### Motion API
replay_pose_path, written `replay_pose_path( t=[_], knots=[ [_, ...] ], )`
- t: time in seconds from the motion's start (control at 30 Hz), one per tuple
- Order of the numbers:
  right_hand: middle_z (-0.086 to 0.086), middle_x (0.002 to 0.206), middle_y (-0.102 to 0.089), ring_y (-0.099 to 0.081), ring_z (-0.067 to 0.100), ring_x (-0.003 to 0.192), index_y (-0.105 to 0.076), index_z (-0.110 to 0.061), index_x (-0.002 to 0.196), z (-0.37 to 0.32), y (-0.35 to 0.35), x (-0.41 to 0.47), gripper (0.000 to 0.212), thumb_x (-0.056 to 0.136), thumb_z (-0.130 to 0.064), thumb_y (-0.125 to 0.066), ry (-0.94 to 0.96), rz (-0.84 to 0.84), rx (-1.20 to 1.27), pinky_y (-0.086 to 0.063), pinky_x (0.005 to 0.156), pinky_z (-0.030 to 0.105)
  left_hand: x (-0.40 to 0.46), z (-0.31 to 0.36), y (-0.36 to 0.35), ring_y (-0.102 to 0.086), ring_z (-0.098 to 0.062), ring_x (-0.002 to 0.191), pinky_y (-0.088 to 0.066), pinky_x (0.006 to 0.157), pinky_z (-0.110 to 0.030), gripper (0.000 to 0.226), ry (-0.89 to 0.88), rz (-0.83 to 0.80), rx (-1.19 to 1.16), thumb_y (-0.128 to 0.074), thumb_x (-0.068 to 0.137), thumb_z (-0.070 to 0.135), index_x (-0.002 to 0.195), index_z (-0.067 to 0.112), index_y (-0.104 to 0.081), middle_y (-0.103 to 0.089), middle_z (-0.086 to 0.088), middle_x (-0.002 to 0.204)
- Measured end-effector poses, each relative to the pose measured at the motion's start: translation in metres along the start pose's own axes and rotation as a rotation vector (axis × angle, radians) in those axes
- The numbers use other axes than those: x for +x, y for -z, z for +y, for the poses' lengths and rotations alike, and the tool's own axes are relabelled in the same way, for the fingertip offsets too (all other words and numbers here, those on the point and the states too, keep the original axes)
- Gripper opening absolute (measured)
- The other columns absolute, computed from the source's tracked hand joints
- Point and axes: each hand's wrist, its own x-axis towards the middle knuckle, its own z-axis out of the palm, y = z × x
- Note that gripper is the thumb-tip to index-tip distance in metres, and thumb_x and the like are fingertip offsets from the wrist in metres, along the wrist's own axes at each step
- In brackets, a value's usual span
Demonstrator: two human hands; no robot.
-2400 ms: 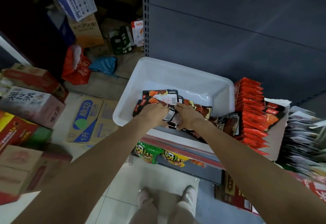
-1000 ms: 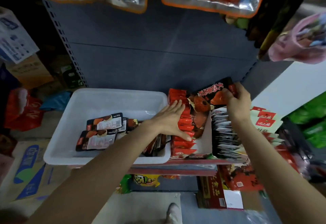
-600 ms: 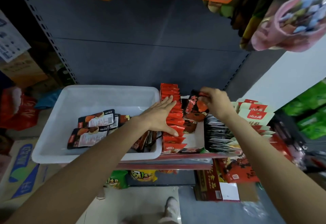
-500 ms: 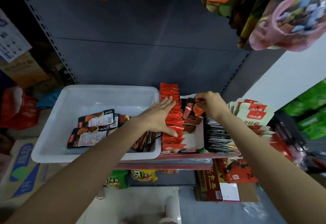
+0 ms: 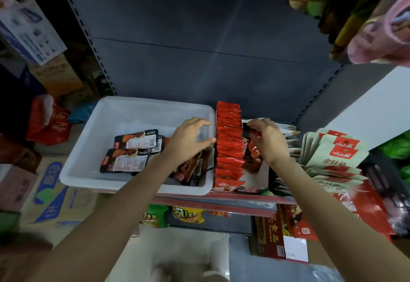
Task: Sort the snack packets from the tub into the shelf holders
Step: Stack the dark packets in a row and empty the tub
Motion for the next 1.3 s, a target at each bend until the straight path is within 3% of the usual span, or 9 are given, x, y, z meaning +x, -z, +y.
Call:
replay_pose_path(
  t=[0.2, 0.4, 0.57, 0.7, 0.87, 0.97, 1.13, 1.23, 1.3],
  knots=[
    [0.010, 0.112, -0.059, -0.054, 0.026, 0.108, -0.063, -0.010, 0.114, -0.082, -0.016, 0.011, 0.029, 0.087, -0.004, -0.056, 0.204, 0.032, 0.155, -0.042, 0.092, 0.033, -0.032, -0.075, 0.031, -0.060, -0.024, 0.103, -0.049, 0.089, -0.037, 0.020, 0.271, 0.141, 0.026, -0.056, 0.090, 0.010, 0.110, 0.008, -0.063, -0.064, -0.010, 0.112],
    [0.009, 0.132, -0.046, -0.045, 0.024, 0.122, -0.048, -0.012, 0.130, -0.158, -0.084, 0.017, 0.042, 0.089, -0.009, -0.053, 0.219, -0.335, 0.071, -0.043, 0.098, 0.039, -0.054, -0.166, 0.044, -0.054, -0.031, 0.114, -0.043, 0.091, -0.031, 0.031, 0.505, -0.017, 0.073, -0.052, 0.092, 0.003, 0.121, 0.013, -0.054, -0.052, -0.014, 0.132],
    [0.007, 0.155, -0.017, -0.017, 0.024, 0.142, -0.015, -0.017, 0.150, -0.179, -0.136, 0.014, 0.079, 0.088, -0.028, -0.063, 0.166, -0.681, -0.025, -0.022, 0.115, 0.035, -0.054, -0.189, 0.049, -0.007, -0.027, 0.145, -0.018, 0.116, -0.047, 0.108, 0.423, -0.329, 0.179, -0.076, 0.071, 0.049, 0.151, 0.018, -0.010, -0.007, -0.006, 0.157],
    [0.002, 0.159, 0.005, 0.001, 0.018, 0.146, -0.002, -0.017, 0.151, -0.179, -0.159, 0.012, 0.093, 0.086, -0.032, -0.066, 0.165, -0.807, -0.155, -0.011, 0.118, 0.032, -0.060, -0.192, 0.050, 0.011, -0.030, 0.145, -0.009, 0.117, -0.050, 0.122, 0.466, -0.574, 0.320, -0.079, 0.068, 0.047, 0.151, 0.020, 0.006, 0.018, -0.005, 0.157],
    [0.002, 0.159, 0.004, -0.001, 0.018, 0.146, -0.007, -0.015, 0.151, -0.175, -0.170, 0.011, 0.089, 0.087, -0.029, -0.066, 0.141, -0.804, -0.177, -0.012, 0.118, 0.030, -0.068, -0.180, 0.063, -0.028, -0.032, 0.139, -0.028, 0.112, -0.036, 0.069, 0.387, -0.478, 0.162, -0.063, 0.088, 0.013, 0.147, 0.010, -0.027, -0.021, -0.016, 0.154],
    [0.002, 0.159, -0.003, -0.003, 0.016, 0.146, -0.011, -0.013, 0.151, -0.177, -0.169, 0.014, 0.088, 0.085, -0.031, -0.067, 0.142, -0.805, -0.152, -0.012, 0.117, 0.029, -0.072, -0.171, 0.080, -0.063, -0.021, 0.080, -0.045, 0.069, -0.025, 0.031, 0.333, -0.213, 0.097, -0.049, 0.097, 0.015, 0.126, 0.008, -0.058, -0.065, -0.019, 0.112],
    [-0.008, 0.118, -0.061, -0.058, 0.013, 0.112, -0.053, -0.022, 0.125, -0.187, -0.154, 0.021, 0.042, 0.086, -0.032, -0.066, -0.154, -0.661, 0.637, -0.046, 0.090, 0.019, -0.066, -0.155, 0.094, -0.043, -0.021, 0.055, -0.031, 0.056, -0.031, 0.030, 0.303, 0.187, 0.024, -0.046, 0.098, 0.020, 0.071, 0.007, -0.047, -0.046, -0.006, 0.058],
    [-0.004, 0.084, -0.064, -0.061, 0.009, 0.079, -0.060, -0.023, 0.094, -0.200, -0.132, 0.020, 0.006, 0.092, -0.018, -0.059, -0.321, -0.472, 0.983, -0.051, 0.069, 0.016, -0.065, -0.142, 0.090, -0.036, -0.012, 0.053, -0.030, 0.055, -0.026, 0.034, 0.362, 0.198, -0.211, -0.049, 0.097, 0.025, 0.066, 0.011, -0.044, -0.039, 0.002, 0.056],
    [0.002, 0.069, -0.058, -0.057, 0.013, 0.065, -0.059, -0.015, 0.079, -0.198, -0.121, 0.020, 0.015, 0.092, -0.007, -0.058, -0.380, -0.371, 1.069, -0.054, 0.060, 0.017, -0.064, -0.134, 0.086, -0.045, -0.021, 0.058, -0.037, 0.060, -0.034, 0.041, 0.374, 0.172, -0.345, -0.051, 0.093, 0.037, 0.067, 0.006, -0.044, -0.045, -0.013, 0.060]
  ],
)
